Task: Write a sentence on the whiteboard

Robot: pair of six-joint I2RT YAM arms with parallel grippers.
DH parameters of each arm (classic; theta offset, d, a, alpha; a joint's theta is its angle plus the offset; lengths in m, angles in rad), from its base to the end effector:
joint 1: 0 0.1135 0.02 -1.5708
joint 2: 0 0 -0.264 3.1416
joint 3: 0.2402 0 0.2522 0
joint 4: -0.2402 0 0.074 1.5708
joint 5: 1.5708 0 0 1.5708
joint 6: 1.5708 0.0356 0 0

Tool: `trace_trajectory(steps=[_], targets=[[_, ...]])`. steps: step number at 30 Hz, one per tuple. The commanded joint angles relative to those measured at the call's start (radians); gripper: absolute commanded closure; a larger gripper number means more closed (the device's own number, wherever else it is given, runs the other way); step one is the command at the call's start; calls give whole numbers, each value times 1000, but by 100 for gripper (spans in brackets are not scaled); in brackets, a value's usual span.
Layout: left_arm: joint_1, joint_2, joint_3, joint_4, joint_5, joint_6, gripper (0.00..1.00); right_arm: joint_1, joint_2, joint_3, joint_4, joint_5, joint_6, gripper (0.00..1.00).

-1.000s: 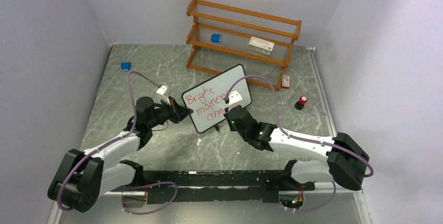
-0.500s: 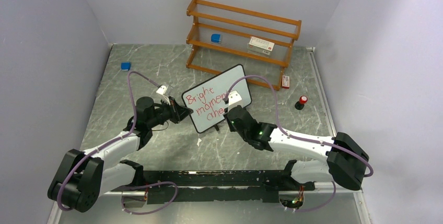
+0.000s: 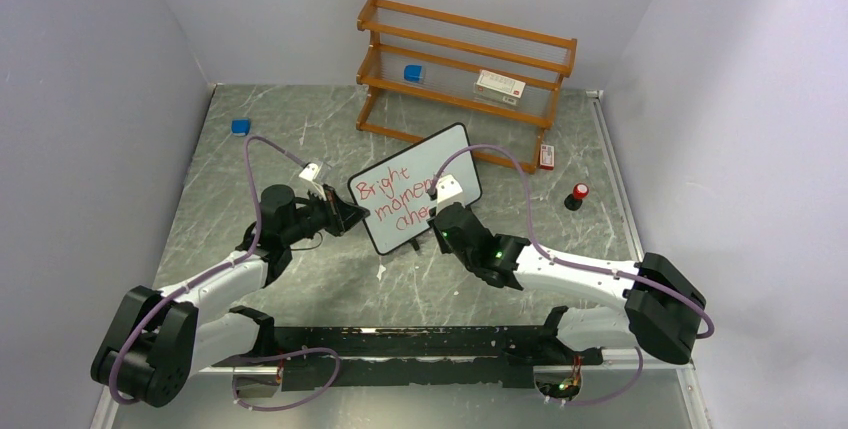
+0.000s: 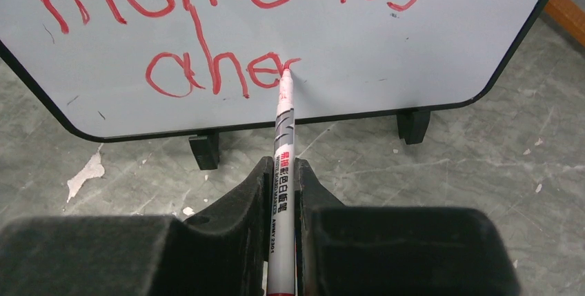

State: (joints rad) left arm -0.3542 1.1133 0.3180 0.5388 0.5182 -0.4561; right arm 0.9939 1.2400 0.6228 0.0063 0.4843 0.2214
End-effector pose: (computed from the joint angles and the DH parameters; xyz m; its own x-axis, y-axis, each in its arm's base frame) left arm 0.1995 -0.0926 0.1908 -0.5443 -0.2067 -0.8131 0.5691 0.6211 -0.5389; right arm 0.1531 0.2048 0.2098 -0.4224 -0.2928 -0.8578 -0.4520 0.8884 -0.0807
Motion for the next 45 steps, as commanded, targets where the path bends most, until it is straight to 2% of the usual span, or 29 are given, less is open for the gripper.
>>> trace_trajectory(steps=[1,21,45], targets=[[3,-4,13,-58,-62,51,95,0,15,7,-26,-14,12,100],[3,0,13,-54,-56,50,95,-14,7,7,-23,64,47,100],[3,5,15,-53,-48,50,95,-35,-14,31,39,32,25,100]])
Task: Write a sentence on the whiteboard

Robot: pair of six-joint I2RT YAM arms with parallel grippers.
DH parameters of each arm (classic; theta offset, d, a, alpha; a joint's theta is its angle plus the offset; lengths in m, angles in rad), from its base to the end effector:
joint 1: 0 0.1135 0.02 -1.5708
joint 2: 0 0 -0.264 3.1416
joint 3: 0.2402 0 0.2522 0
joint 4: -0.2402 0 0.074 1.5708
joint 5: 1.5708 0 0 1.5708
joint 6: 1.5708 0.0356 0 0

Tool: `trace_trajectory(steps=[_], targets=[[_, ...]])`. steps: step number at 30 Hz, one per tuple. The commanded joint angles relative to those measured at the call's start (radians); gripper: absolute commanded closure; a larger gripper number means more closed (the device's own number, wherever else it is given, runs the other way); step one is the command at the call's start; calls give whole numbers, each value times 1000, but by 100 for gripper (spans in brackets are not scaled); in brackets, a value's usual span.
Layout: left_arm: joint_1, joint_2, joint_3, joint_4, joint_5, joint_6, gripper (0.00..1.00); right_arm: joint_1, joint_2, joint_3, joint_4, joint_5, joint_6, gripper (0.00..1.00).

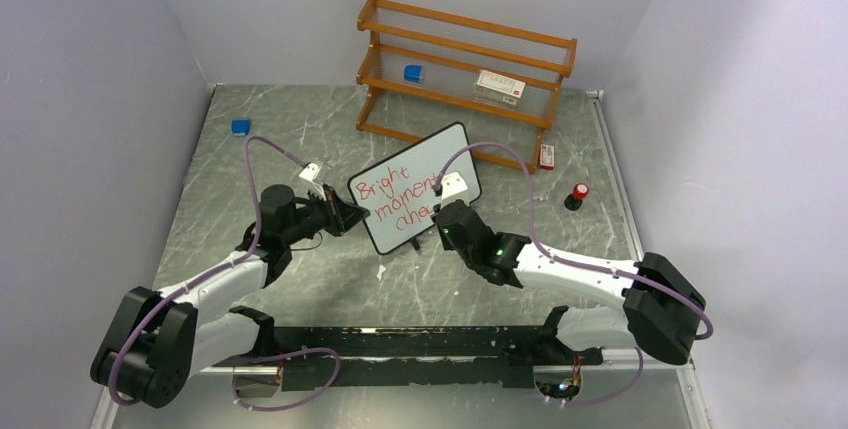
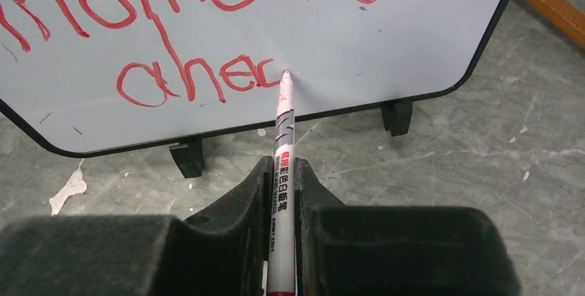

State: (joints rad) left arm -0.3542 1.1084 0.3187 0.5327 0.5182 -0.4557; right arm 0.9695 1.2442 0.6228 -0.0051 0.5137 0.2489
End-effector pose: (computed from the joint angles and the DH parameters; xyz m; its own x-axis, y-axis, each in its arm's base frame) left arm 0.1991 -0.0924 0.1914 -0.5444 -0.2063 -0.8131 0.5691 0.6212 -0.5387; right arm 0.1584 0.1999 0.2082 -0.4429 -0.2663 -0.8561 -0.3961 0.9148 -0.0797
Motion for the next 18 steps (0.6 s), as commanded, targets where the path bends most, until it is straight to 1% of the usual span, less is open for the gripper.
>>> trace_trajectory(steps=[1,12,18], targets=[[3,10,14,-46,-48,49,95,-10,-18,30,56,-4,-7,100],[3,11,13,-46,-50,49,95,-10,-37,28,69,-43,-20,100],[3,3,14,-56,-60,49,95,-10,-18,34,46,-32,-14,100]])
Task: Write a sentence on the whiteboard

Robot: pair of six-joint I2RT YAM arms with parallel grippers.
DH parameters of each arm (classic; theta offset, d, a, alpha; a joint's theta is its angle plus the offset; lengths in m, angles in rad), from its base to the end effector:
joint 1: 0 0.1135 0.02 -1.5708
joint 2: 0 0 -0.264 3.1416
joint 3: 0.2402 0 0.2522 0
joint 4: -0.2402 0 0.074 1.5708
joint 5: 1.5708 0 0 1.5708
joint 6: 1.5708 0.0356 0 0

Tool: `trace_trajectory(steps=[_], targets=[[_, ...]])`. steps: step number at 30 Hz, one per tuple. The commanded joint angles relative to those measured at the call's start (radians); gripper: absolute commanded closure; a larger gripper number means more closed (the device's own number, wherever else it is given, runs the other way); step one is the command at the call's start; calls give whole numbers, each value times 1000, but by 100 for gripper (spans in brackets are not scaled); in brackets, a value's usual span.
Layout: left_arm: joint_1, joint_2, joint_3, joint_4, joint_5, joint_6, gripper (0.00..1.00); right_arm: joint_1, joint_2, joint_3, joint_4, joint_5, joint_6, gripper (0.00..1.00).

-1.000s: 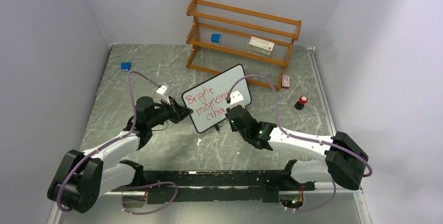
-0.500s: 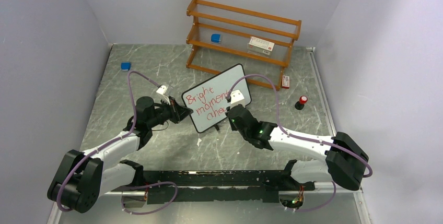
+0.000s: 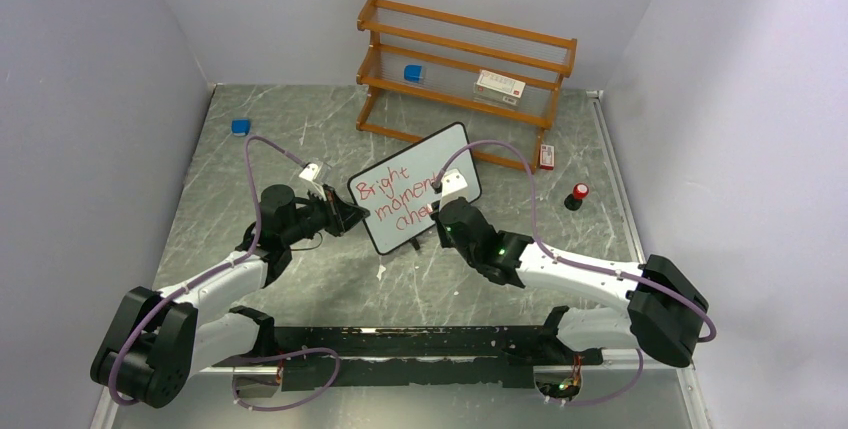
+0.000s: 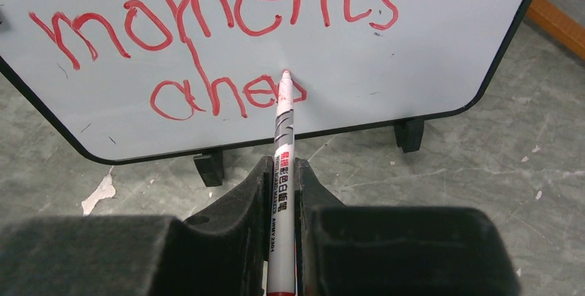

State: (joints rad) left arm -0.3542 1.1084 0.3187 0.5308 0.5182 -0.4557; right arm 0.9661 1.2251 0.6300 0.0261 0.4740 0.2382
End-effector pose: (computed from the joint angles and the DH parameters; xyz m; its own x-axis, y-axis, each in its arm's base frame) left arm 0.1990 -0.0924 0.1912 -0.5459 -0.2058 -0.8122 0.5681 0.6216 -0.5393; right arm 0.1589 0.2014 0.2173 -0.4188 -0.2367 -0.8767 -0.4266 0.9036 -0.0402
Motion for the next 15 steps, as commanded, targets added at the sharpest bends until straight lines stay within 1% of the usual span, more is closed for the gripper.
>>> trace_trajectory(steps=[1,5,15], targets=[[3,2,15,-54,-61,49,95,-7,3,26,13,11,-1,100],[3,4,14,-55,-64,47,95,-18,7,20,-8,26,15,100],[3,4,16,-56,-68,45,95,-32,9,-10,-23,4,36,100]])
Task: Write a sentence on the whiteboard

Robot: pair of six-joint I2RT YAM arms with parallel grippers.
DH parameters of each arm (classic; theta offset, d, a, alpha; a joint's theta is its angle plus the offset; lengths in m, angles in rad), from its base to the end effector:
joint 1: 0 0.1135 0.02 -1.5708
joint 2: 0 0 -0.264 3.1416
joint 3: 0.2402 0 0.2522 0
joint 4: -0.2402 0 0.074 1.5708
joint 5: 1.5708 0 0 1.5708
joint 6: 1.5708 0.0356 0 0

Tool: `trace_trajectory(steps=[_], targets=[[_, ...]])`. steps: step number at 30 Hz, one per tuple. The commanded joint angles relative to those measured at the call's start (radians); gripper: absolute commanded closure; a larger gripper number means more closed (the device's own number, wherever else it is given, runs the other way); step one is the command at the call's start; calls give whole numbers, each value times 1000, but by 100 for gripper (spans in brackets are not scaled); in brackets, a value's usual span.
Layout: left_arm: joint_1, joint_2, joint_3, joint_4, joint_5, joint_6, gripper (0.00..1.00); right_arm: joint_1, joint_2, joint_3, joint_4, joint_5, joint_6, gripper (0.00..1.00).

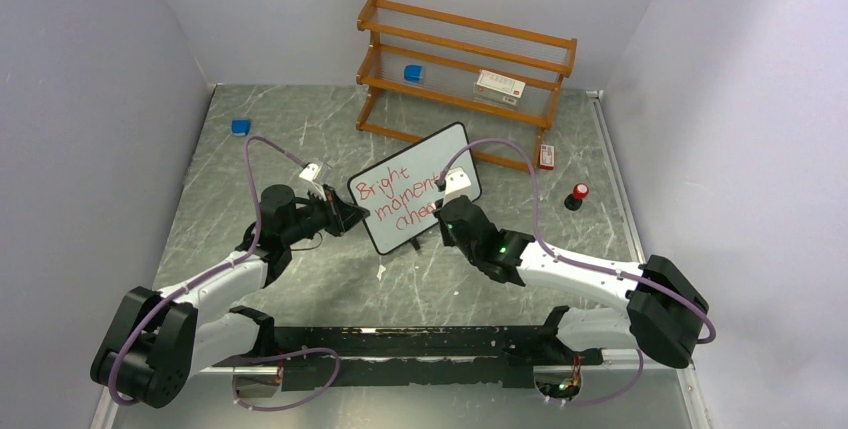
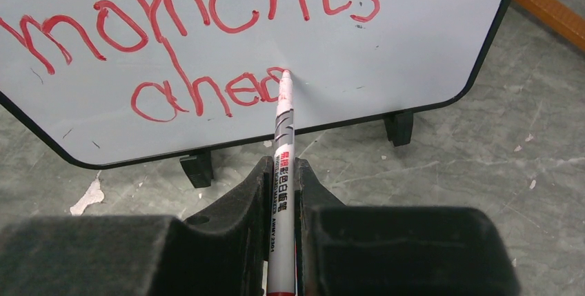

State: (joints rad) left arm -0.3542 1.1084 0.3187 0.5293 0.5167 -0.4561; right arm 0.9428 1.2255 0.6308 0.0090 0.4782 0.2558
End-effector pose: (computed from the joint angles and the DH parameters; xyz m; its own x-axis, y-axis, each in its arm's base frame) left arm 0.1990 -0.0924 0.1910 -0.5468 -0.2061 -0.8115 0.5663 0.6228 -0.5398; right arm 0.1632 0.1969 0.2160 -0.4390 -0.2223 -0.8706 -0.3949 0.9180 -0.0353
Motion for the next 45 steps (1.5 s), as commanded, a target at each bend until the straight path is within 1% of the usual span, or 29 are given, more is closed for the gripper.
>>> trace_trajectory(steps=[1,13,28,45], targets=[[3,5,15,-55,-66,45,95,-9,11,-12,-6,-2,21,100],[3,7,16,-54,-67,43,95,-7,-60,-16,4,-42,-9,100],[3,2,15,-56,-64,42,95,-7,-4,2,1,-54,-15,100],[3,3,13,-55,-65,42,95,-9,3,12,39,-21,-15,100]])
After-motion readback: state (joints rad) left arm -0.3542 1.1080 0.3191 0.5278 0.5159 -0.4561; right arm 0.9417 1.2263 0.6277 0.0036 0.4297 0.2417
